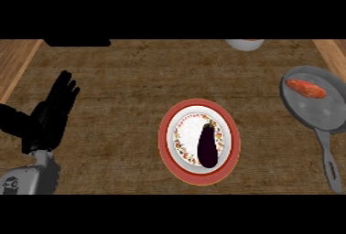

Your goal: Pick the sweet potato from the plate and place it in the pan

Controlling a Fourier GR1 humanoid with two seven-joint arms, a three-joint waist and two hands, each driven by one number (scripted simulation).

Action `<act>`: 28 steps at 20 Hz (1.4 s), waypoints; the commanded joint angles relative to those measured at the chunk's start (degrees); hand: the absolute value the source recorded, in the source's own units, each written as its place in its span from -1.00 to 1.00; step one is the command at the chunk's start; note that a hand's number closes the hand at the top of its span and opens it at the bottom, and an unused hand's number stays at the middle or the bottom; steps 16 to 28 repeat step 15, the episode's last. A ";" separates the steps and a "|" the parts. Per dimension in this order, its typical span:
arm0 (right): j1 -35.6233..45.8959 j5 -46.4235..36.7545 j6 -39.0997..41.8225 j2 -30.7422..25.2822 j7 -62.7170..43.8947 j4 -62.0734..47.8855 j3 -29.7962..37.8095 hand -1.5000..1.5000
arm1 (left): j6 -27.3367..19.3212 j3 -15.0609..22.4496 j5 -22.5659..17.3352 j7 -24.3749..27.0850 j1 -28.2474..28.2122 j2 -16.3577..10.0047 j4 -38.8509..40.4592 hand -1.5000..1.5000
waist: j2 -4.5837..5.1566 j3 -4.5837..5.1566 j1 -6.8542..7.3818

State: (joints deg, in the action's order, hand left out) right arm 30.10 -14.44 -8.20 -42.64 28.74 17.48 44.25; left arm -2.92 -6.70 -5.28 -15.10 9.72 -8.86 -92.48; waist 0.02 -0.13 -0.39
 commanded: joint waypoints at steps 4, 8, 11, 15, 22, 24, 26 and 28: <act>-11.47 9.28 20.22 -3.16 7.89 0.98 5.69 -1.00 | -1.19 1.73 1.89 1.48 -2.90 1.89 -1.03 0.00 | -0.22 0.11 -0.53; -18.67 11.86 23.10 -2.58 10.62 5.30 5.31 -1.00 | -1.08 0.53 1.08 0.30 0.76 1.15 0.77 0.00 | -0.13 0.15 -0.27; -22.08 13.50 22.75 -2.12 13.73 5.60 5.57 -1.00 | 1.67 0.88 0.64 -0.43 -3.60 -0.52 -3.81 0.00 | -0.08 0.10 0.23; -24.59 14.79 18.89 2.23 9.94 13.35 2.20 -1.00 | 0.28 -1.28 -0.01 -1.90 2.47 -0.77 0.75 0.00 | -0.07 0.15 0.13; -24.59 14.79 18.89 2.23 9.94 13.35 2.20 -1.00 | 0.28 -1.28 -0.01 -1.90 2.47 -0.77 0.75 0.00 | -0.07 0.15 0.13; -24.59 14.79 18.89 2.23 9.94 13.35 2.20 -1.00 | 0.28 -1.28 -0.01 -1.90 2.47 -0.77 0.75 0.00 | -0.07 0.15 0.13; -24.59 14.79 18.89 2.23 9.94 13.35 2.20 -1.00 | 0.28 -1.28 -0.01 -1.90 2.47 -0.77 0.75 0.00 | -0.07 0.15 0.13; -24.59 14.79 18.89 2.23 9.94 13.35 2.20 -1.00 | 0.28 -1.28 -0.01 -1.90 2.47 -0.77 0.75 0.00 | -0.07 0.15 0.13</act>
